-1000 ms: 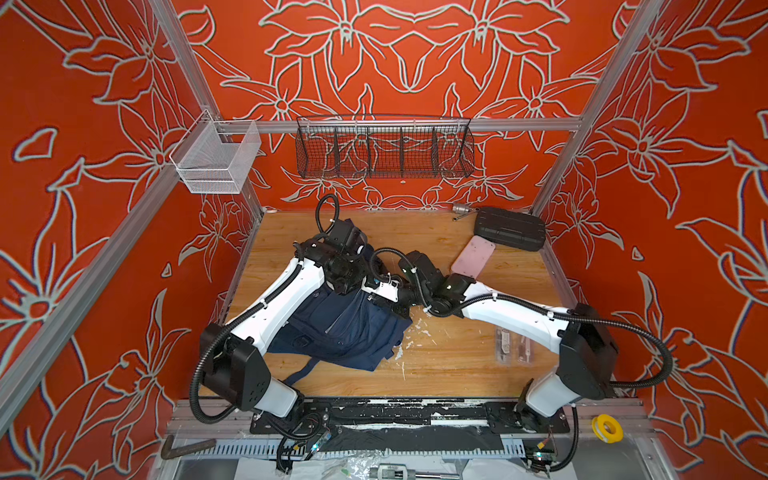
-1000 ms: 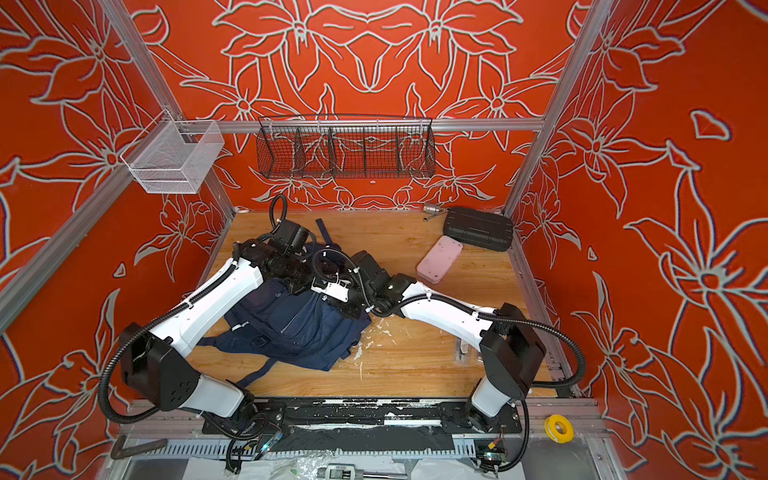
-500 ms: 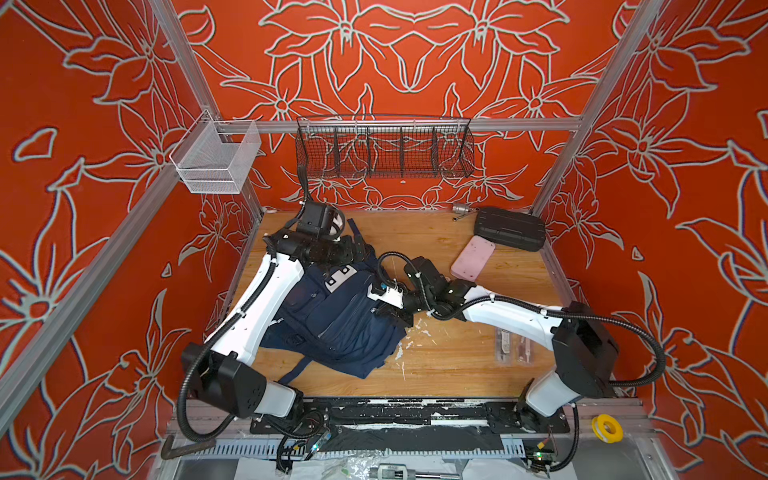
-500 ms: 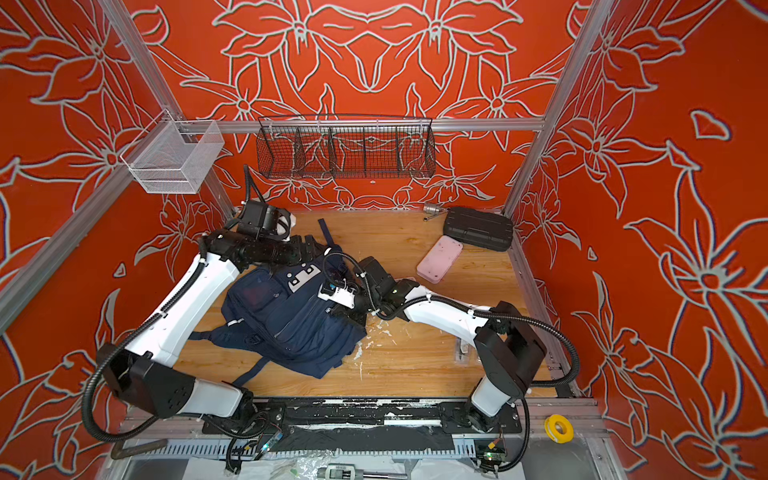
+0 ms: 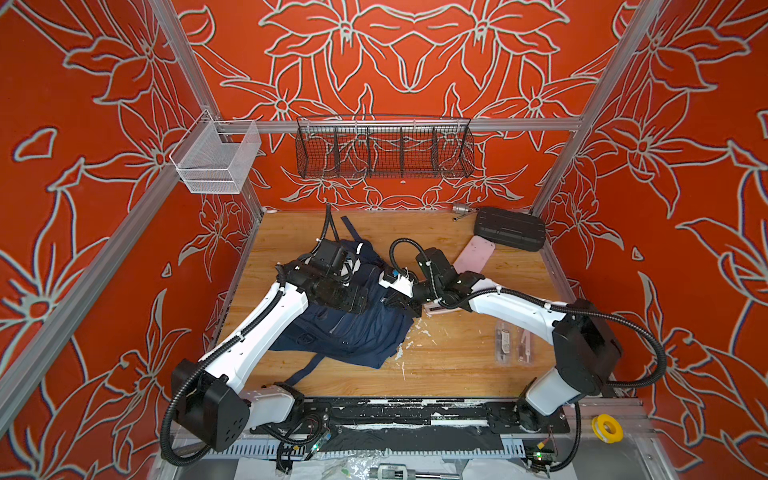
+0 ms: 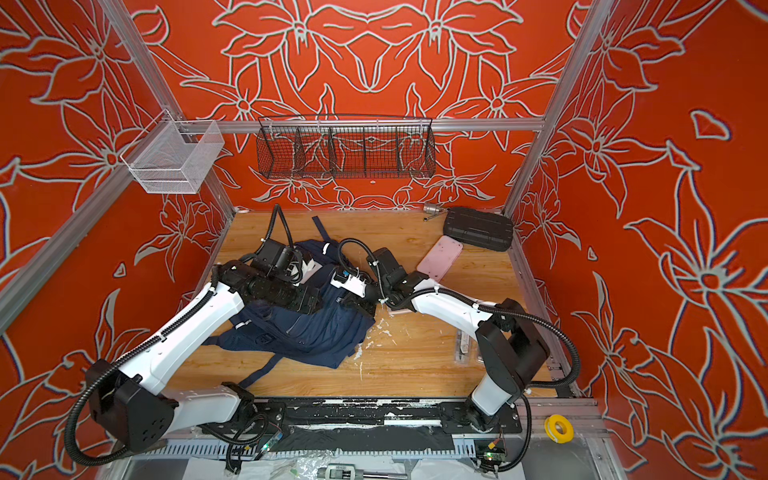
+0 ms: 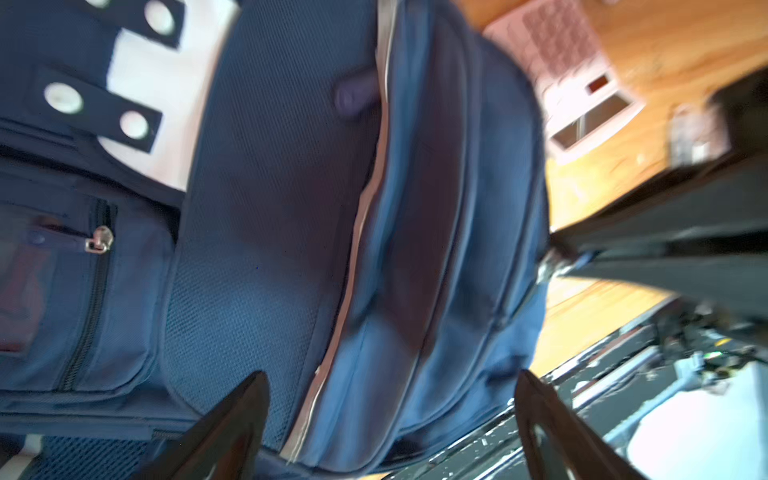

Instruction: Pack the student bag

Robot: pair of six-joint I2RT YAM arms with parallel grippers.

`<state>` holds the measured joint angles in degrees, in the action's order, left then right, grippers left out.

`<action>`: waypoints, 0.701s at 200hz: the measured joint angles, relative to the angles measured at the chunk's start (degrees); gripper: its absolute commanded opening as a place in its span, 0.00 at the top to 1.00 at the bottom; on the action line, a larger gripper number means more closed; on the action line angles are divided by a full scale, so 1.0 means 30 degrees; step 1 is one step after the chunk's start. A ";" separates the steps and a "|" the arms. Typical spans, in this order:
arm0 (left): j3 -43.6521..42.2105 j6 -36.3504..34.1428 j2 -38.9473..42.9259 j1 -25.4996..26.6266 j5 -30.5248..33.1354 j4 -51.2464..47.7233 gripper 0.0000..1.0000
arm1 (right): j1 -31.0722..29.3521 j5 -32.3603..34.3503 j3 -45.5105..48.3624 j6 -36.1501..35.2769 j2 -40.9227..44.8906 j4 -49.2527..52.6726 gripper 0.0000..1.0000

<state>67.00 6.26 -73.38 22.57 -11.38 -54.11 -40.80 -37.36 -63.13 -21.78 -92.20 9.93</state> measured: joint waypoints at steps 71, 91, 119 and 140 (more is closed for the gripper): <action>-0.0153 0.0175 -0.2339 0.2608 0.2761 0.0357 0.27 | 0.0095 -0.0066 -0.0007 -0.0015 0.0036 0.0459 1.00; -0.0007 0.0408 -0.2667 0.2856 0.2841 0.0364 0.47 | 0.0095 -0.0036 -0.0007 -0.0007 0.0036 0.0474 1.00; 0.0160 0.0459 -0.2973 0.3002 0.2528 0.0408 0.69 | 0.0095 0.0036 -0.0007 -0.0007 0.0029 0.0481 1.00; 0.0321 0.0474 -0.3177 0.3016 0.2397 0.0364 0.76 | 0.0095 0.0153 -0.0007 -0.0007 0.0029 0.0488 1.00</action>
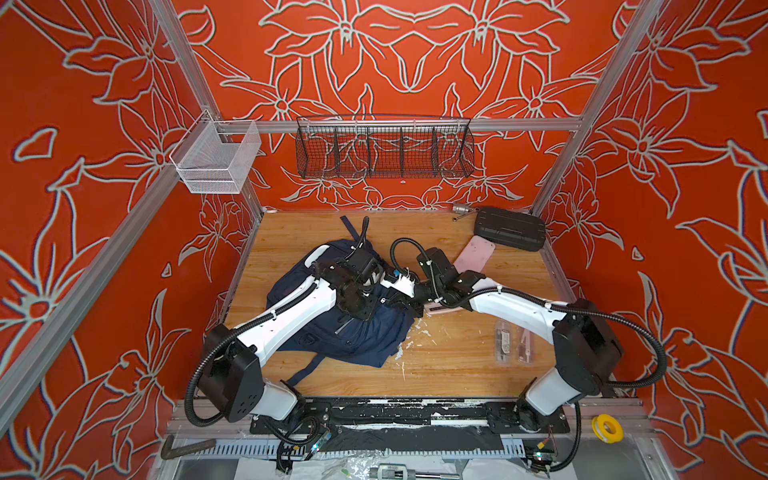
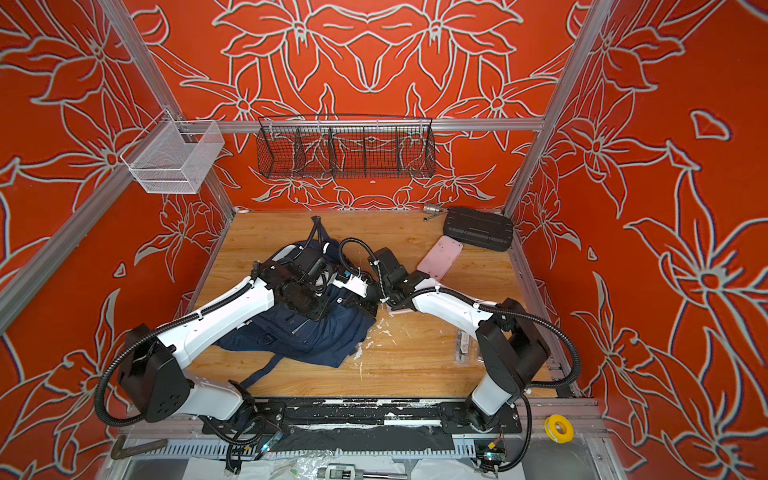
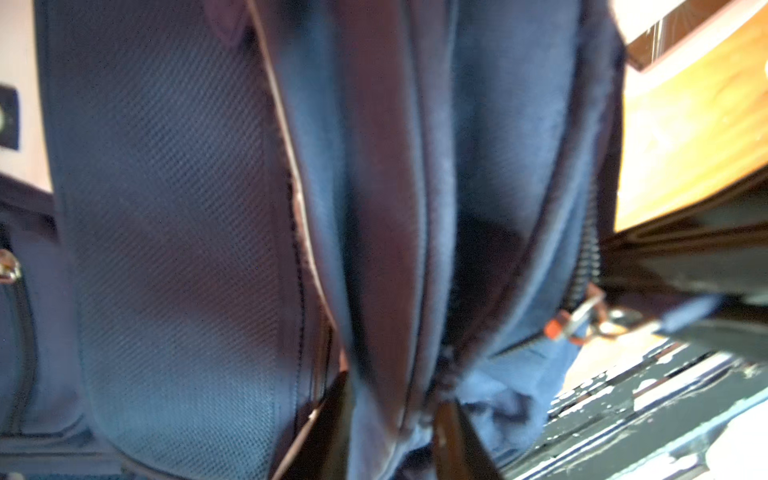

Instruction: Pack the student bag

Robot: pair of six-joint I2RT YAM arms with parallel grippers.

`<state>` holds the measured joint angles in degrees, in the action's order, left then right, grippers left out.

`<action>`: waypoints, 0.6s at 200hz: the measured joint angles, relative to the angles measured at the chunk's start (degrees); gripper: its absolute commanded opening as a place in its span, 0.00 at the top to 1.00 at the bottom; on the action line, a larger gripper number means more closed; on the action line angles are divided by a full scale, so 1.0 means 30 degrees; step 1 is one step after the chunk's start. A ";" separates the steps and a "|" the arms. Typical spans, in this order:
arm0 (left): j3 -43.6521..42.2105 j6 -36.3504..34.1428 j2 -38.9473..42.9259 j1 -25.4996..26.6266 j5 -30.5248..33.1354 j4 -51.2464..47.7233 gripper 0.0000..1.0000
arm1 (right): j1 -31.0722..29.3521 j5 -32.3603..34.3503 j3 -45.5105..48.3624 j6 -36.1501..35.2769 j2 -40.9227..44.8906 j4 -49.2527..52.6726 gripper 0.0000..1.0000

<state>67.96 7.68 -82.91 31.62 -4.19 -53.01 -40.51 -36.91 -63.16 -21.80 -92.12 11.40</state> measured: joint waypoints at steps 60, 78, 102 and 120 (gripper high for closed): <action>0.0568 0.0138 -0.0197 0.0146 0.0168 -0.0597 0.54 | 0.0007 0.0117 -0.0036 0.0000 0.0000 0.0029 1.00; 0.0546 0.0095 -0.0153 0.0255 0.0816 -0.0634 0.41 | 0.0015 0.0109 -0.0036 -0.0007 0.0007 0.0095 1.00; 0.0160 -0.0007 0.0721 0.0291 0.1566 -0.0510 0.31 | 0.0015 0.0124 -0.0036 -0.0073 0.0095 0.0211 1.00; -0.0313 -0.0080 0.2178 0.0291 0.2222 -0.0372 0.27 | 0.0015 0.0131 -0.0036 -0.0102 0.0219 0.0321 1.00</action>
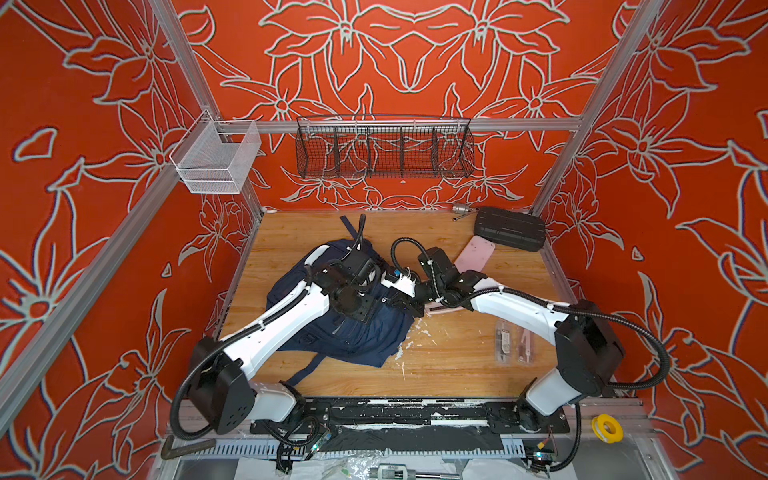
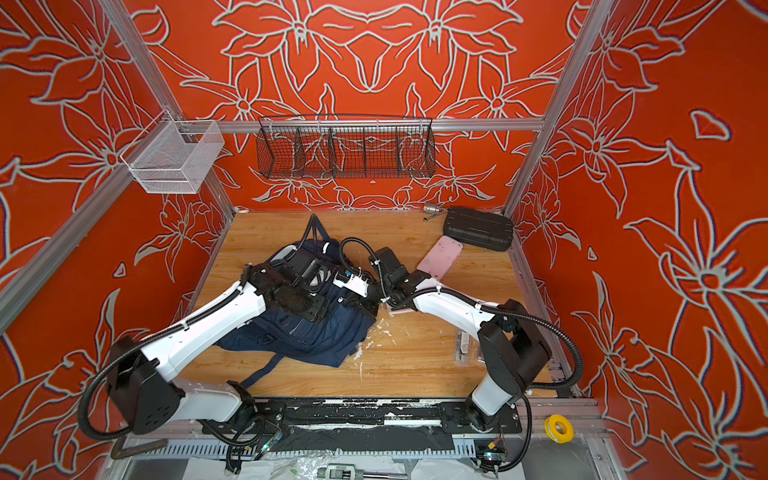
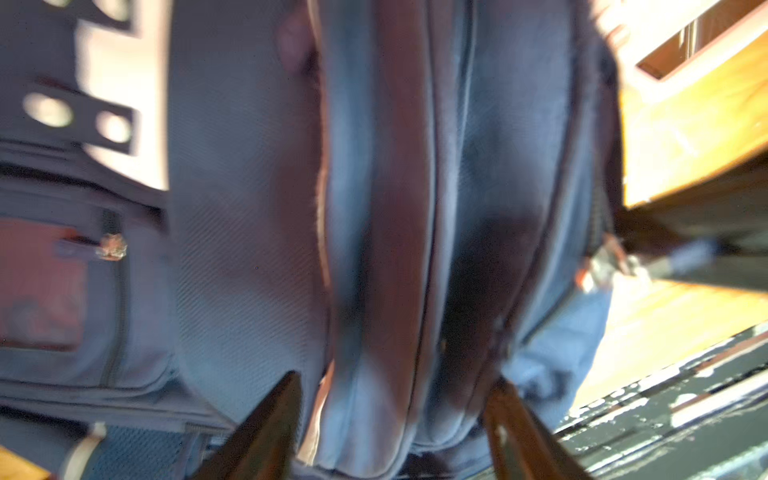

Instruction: Pack the student bag

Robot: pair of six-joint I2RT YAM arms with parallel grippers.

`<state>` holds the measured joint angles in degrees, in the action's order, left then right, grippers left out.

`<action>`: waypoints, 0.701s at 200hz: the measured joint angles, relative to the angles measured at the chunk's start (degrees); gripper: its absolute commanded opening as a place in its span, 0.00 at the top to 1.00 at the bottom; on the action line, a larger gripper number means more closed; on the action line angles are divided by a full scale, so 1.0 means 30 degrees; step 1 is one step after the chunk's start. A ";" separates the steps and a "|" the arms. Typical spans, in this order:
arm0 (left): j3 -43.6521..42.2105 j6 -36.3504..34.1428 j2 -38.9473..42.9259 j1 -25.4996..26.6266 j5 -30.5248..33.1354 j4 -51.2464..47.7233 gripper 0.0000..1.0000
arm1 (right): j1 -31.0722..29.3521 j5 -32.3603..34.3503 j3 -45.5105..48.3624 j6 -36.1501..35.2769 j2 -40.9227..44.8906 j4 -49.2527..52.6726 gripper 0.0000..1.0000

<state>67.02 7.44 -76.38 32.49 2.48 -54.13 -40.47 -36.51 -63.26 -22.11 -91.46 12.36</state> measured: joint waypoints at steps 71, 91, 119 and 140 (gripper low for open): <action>-0.1297 -0.0495 0.1967 0.0000 0.1515 0.0736 0.23 | 0.0000 0.0022 0.0000 -0.0044 0.0233 0.0546 1.00; -0.1413 -0.0503 0.1290 -0.0007 0.1188 0.0903 0.22 | -0.0007 0.0022 0.0000 -0.0044 0.0284 0.0641 1.00; -0.1413 -0.0488 0.0634 0.0000 0.0627 0.1282 0.22 | 0.0000 0.0022 0.0000 -0.0044 0.0284 0.0663 1.00; -0.1421 -0.0481 0.0452 0.0000 0.0525 0.1523 0.22 | 0.0000 0.0022 0.0000 -0.0036 0.0284 0.0663 1.00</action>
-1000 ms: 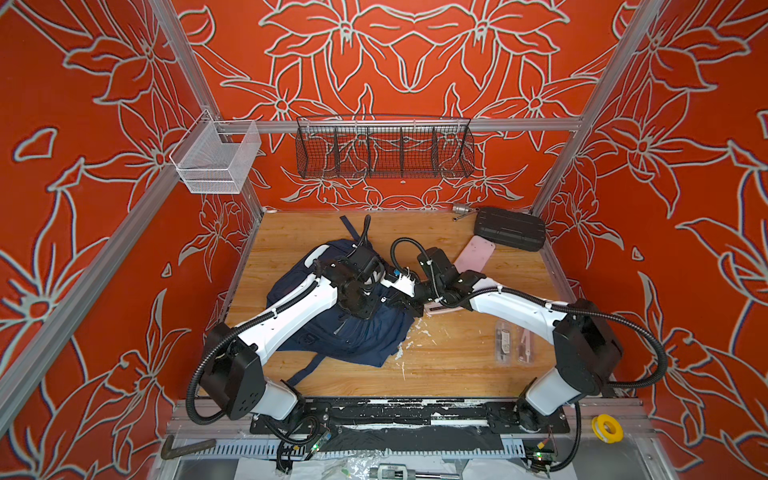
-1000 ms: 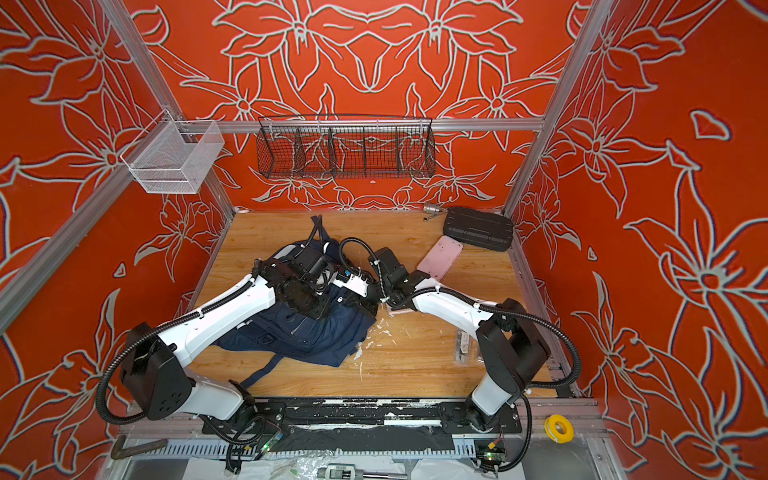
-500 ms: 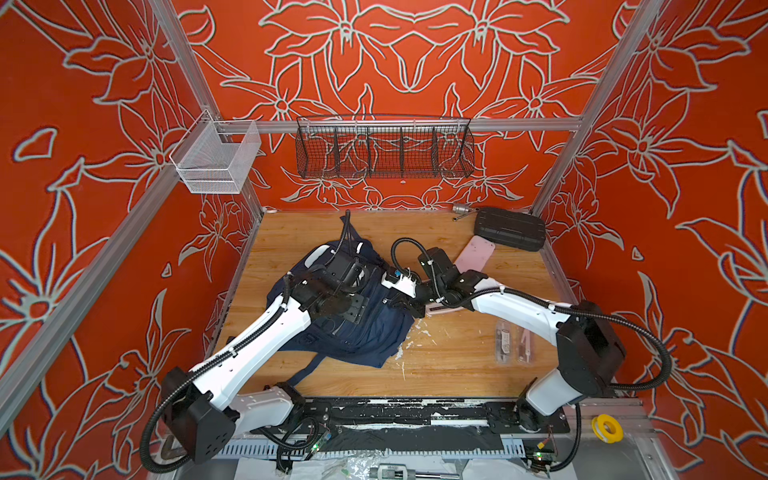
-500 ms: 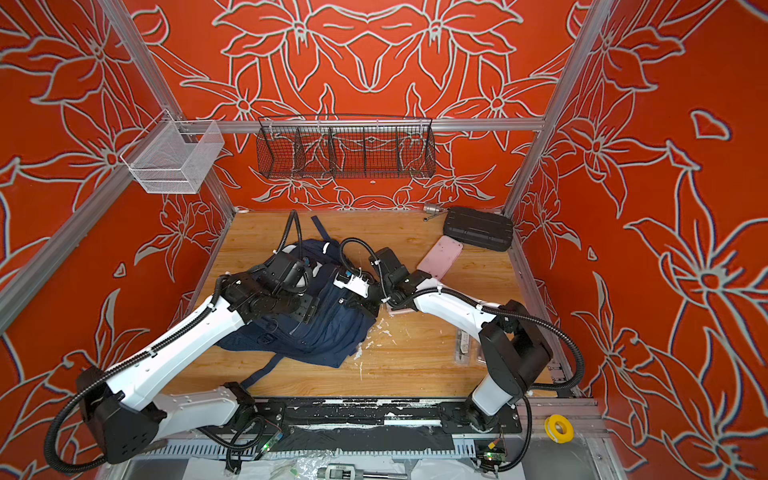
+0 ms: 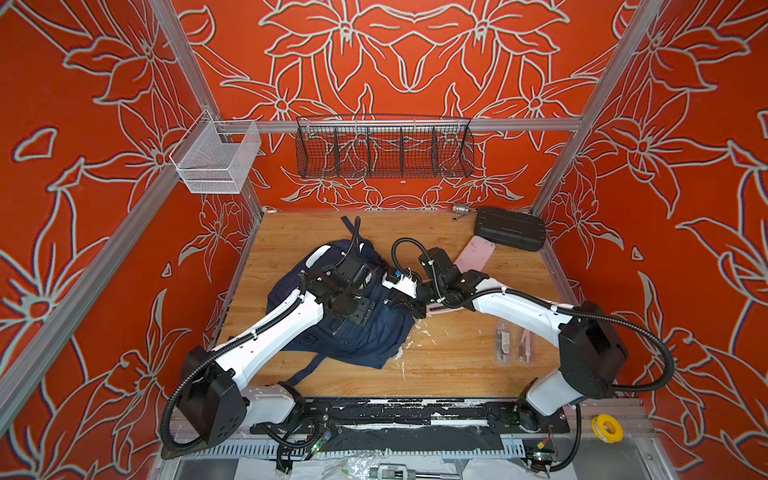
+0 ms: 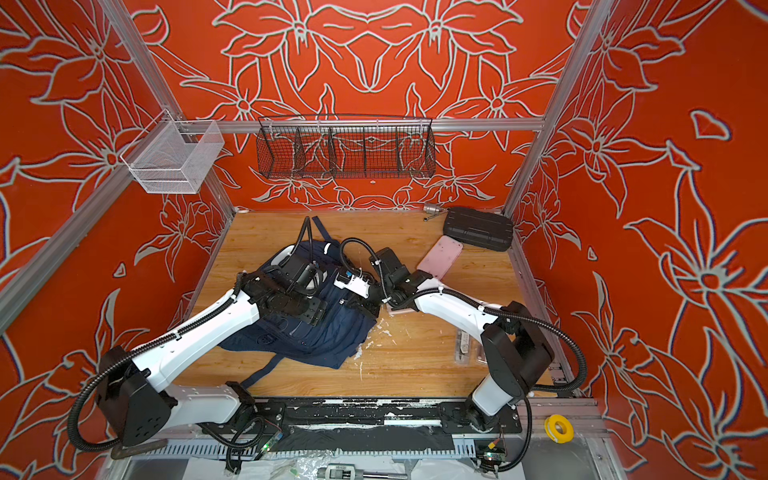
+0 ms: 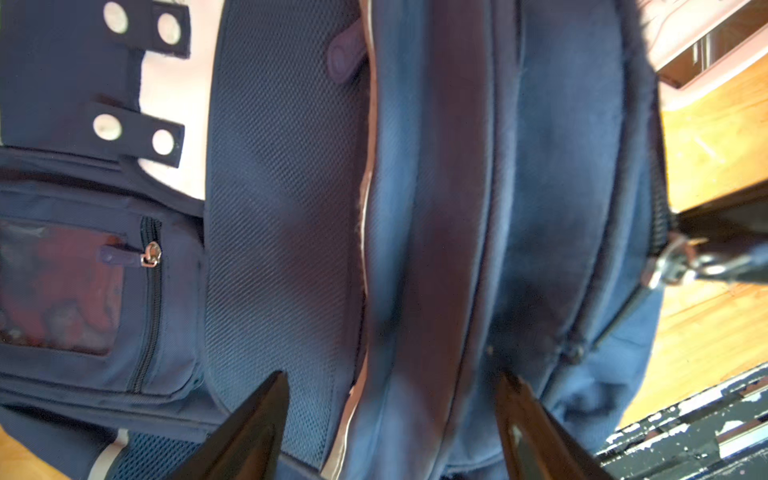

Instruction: Pack the student bag

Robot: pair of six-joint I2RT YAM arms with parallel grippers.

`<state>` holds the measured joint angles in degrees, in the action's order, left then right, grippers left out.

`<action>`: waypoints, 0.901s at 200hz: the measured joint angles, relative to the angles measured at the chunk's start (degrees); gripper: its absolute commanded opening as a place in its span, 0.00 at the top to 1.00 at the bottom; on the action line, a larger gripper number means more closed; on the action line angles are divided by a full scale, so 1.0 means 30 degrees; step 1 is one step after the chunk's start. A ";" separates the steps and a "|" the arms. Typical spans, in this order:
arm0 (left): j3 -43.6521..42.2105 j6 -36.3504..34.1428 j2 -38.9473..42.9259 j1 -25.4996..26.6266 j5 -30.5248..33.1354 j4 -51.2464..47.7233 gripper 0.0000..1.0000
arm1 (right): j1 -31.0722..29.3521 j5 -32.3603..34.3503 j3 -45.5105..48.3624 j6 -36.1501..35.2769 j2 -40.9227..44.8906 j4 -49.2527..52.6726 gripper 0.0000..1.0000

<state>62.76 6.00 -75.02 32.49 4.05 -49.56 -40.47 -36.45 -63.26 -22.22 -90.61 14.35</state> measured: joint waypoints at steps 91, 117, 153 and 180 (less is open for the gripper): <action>0.2776 0.1639 -0.3905 -0.0102 -0.1632 -0.1938 1.00 | -0.0109 0.0765 -0.0255 -0.0226 0.0073 0.0576 1.00; 0.3927 0.2565 -0.3963 -0.0648 -0.2266 -0.2776 1.00 | -0.0612 0.1639 -0.0299 -0.0335 0.0444 0.0678 1.00; 0.4874 0.4306 -0.3563 -0.1938 -0.3417 -0.3745 1.00 | -0.2208 0.3322 -0.0299 0.0262 0.0823 -0.0211 1.00; 0.5231 0.5727 -0.2929 -0.2900 -0.4357 -0.3971 1.00 | -0.3045 0.3876 -0.0299 0.1093 0.0663 -0.1362 1.00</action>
<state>78.46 23.18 -83.81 23.79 -9.02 -61.47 -49.60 -24.82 -64.16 -18.94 -88.62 10.26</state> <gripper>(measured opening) 0.063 0.083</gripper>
